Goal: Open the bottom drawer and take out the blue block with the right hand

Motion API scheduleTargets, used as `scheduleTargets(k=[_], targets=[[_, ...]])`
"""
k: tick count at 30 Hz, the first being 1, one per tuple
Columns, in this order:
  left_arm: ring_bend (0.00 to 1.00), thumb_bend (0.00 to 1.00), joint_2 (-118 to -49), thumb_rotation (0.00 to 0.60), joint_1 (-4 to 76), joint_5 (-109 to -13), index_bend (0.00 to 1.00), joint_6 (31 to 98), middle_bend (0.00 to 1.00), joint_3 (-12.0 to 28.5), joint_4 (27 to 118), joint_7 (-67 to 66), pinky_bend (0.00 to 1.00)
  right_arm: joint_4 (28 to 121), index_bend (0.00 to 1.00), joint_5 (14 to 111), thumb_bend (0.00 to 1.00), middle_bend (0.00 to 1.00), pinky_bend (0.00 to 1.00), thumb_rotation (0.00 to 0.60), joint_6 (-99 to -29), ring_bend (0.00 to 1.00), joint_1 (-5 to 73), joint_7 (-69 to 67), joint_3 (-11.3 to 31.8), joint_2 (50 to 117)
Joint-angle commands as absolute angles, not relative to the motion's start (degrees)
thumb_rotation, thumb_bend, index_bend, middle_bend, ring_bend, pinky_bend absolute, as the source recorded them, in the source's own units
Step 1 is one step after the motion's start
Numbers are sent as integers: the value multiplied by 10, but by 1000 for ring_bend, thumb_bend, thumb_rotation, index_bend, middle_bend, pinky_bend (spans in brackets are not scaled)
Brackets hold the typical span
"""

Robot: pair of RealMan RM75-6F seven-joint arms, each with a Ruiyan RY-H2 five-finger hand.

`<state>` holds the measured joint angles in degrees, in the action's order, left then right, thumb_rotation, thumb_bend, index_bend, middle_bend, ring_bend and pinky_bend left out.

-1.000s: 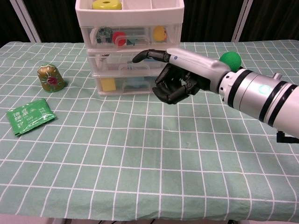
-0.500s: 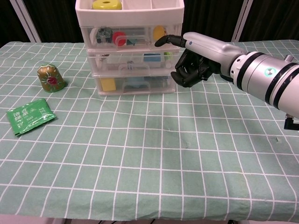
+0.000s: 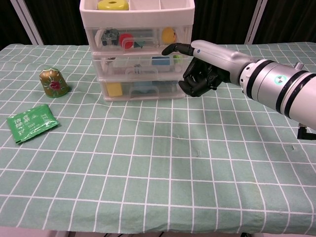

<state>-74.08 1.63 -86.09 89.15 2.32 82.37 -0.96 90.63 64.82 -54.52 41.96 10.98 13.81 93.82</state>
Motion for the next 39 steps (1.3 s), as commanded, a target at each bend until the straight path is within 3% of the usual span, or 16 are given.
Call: scheduleTargets(k=[1,17,39], targets=[[146,0,-741,600,16,-861,356,892,212,23,824,-9,179,902,101,640,471,788,777,600,-538,776,425,108,142,940],[146,0,-741,600,15,-860,356,890,212,22,823,-9,179,870,109,568,473,789,785,600,-502,781,462,132,159,950],[146,0,-742,600,17,-855,356,884,212,23,824,-12,178,855,376,518,477,811,804,600,-484,798,482,95,177,938]])
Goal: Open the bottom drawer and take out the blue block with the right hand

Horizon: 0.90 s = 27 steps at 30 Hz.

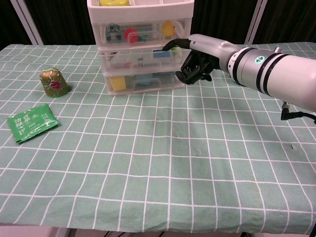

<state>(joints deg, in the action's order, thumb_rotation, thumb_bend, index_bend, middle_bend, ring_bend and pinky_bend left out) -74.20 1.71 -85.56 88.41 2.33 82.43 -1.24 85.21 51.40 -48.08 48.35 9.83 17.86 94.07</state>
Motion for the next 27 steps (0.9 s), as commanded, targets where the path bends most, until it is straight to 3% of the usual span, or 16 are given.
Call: scheduleTargets(k=[1,27], targets=[[146,0,-743,600,17,-855,356,883,212,23,823,-12,178,857,378,520,477,811,804,600,-485,798,481,93,177,937],[146,0,-753,600,15,-852,355,881,212,22,805,4,178,967,403,567,477,815,804,600,-526,798,431,77,125,864]])
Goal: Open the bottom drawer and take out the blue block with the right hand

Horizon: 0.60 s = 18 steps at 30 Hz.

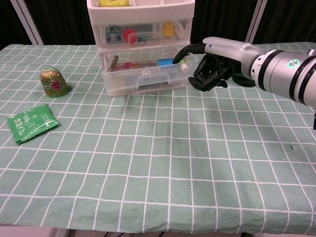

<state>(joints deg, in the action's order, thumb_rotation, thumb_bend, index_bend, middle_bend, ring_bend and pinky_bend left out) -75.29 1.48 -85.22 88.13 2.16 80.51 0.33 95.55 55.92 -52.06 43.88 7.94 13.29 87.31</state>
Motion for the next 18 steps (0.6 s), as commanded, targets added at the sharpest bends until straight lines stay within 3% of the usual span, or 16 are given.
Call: scheduleTargets(k=[1,18], targets=[[146,0,-753,600,15,-852,355,881,212,22,804,4,179,971,402,570,477,815,804,600,-528,798,428,78,122,861],[146,0,-759,600,14,-851,356,879,212,22,794,10,178,1030,403,603,477,816,806,600,-536,800,397,63,89,821]])
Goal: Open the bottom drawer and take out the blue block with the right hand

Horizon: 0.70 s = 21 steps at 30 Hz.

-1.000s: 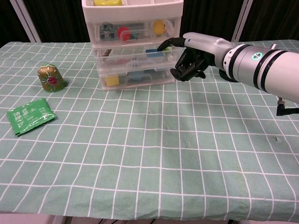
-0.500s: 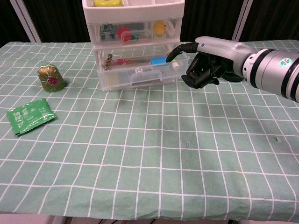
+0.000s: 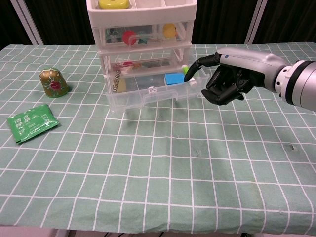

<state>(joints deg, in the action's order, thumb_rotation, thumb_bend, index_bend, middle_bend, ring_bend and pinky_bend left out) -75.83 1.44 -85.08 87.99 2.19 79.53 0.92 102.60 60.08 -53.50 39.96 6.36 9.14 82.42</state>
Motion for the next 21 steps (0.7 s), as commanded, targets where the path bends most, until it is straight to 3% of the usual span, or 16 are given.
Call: scheduleTargets(k=[1,6,11,16,21], targets=[[146,0,-759,600,14,-850,356,879,212,22,794,10,179,1032,403,605,477,816,806,600,-536,799,396,63,87,820],[146,0,-762,600,15,-851,356,879,212,22,790,13,178,1041,399,619,477,816,806,600,-546,799,387,57,84,814],[146,0,-761,600,15,-853,356,882,212,23,789,15,179,1053,255,641,468,816,805,600,-564,799,383,62,90,801],[146,0,-757,600,13,-856,356,888,212,23,793,13,179,1084,188,644,331,816,810,600,-565,803,406,112,115,773],[146,0,-754,600,10,-862,355,897,212,21,804,6,178,1091,183,554,180,819,880,600,-554,820,480,262,155,764]])
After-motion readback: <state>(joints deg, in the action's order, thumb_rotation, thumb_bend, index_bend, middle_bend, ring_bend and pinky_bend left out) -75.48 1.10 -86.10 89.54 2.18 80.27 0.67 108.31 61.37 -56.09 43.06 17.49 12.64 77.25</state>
